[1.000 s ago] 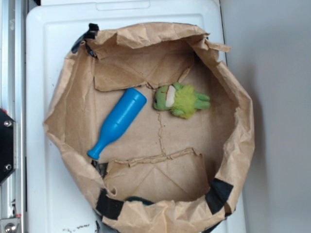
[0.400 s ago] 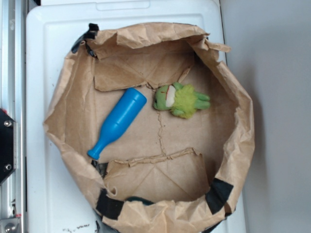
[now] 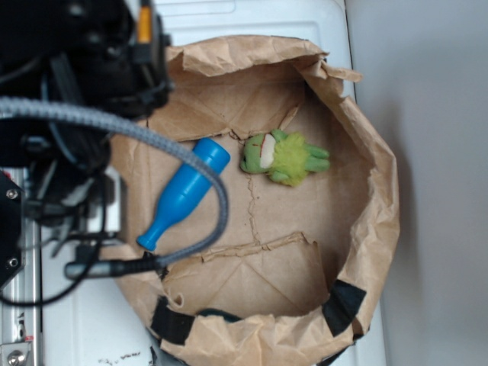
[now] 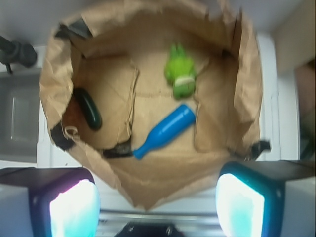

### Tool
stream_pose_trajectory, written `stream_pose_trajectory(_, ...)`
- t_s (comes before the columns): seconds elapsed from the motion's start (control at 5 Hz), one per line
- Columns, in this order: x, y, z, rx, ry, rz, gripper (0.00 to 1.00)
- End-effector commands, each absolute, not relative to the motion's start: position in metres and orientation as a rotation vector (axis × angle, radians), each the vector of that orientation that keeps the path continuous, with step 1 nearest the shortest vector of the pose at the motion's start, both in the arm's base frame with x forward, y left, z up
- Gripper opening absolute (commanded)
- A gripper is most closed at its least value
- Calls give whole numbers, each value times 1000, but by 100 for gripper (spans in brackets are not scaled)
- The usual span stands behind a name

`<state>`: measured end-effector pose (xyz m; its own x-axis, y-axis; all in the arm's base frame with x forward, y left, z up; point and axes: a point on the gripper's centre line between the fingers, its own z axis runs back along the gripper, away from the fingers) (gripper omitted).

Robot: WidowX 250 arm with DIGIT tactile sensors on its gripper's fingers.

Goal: Grab the green animal.

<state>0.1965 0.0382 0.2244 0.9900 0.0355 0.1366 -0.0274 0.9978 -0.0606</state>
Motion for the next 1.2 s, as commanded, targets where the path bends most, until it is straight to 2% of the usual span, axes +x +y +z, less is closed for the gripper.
stream_pose_trajectory(0.0, 192, 57, 218, -80, -166, -31, 100)
stream_pose_trajectory(0.6, 192, 57, 218, -80, -166, -31, 100)
stream_pose_trajectory(0.8, 224, 39, 171, 10, -174, -10, 100)
stream_pose_trajectory(1.0, 246, 29, 131, 42, -174, -28, 100)
